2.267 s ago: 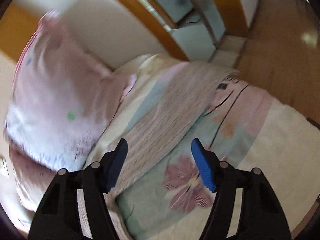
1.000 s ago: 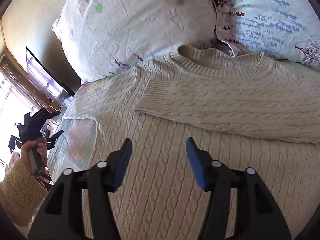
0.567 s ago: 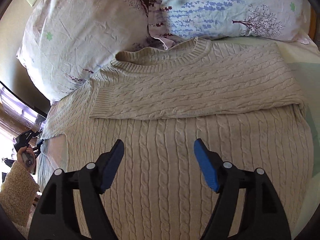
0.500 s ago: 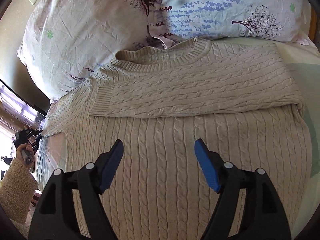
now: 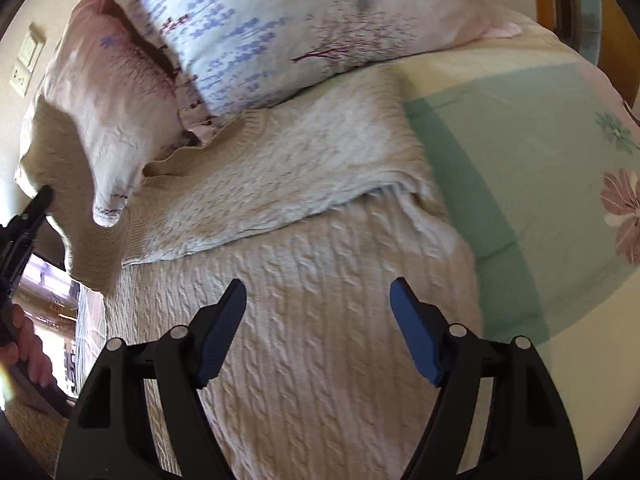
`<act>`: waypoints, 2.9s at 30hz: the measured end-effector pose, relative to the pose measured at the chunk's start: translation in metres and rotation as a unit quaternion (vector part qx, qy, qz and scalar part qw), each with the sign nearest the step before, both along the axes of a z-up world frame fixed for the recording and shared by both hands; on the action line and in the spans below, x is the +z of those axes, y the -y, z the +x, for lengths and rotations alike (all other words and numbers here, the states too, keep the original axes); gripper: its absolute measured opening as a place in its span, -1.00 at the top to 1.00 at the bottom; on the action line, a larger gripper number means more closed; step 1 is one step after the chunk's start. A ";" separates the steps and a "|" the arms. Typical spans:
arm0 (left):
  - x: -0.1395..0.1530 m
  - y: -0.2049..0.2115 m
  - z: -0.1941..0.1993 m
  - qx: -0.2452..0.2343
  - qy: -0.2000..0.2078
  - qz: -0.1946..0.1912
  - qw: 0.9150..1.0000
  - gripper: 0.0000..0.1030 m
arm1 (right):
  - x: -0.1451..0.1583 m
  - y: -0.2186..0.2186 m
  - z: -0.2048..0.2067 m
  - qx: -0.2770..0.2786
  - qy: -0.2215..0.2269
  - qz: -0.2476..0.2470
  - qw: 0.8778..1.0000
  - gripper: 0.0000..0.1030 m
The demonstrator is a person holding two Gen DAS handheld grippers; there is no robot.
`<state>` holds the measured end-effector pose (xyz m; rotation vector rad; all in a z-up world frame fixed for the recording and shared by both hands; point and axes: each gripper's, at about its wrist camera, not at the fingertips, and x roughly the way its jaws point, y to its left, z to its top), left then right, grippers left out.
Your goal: Fold small clothes
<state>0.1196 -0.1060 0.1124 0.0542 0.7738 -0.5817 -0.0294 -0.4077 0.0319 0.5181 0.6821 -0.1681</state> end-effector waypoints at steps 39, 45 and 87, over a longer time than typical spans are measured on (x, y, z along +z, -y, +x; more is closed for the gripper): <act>0.000 -0.208 -0.017 0.167 -0.127 -0.156 0.965 0.87 | 0.073 0.029 -0.007 0.140 0.179 0.168 0.959 0.85; -0.006 -0.192 0.097 0.259 -0.125 -0.056 0.956 -0.30 | 0.065 0.066 0.064 0.004 0.126 0.202 0.971 -0.22; -0.019 0.047 0.126 0.018 -0.240 -0.230 0.943 -0.33 | 0.006 0.187 0.032 0.042 0.036 0.295 0.954 -0.75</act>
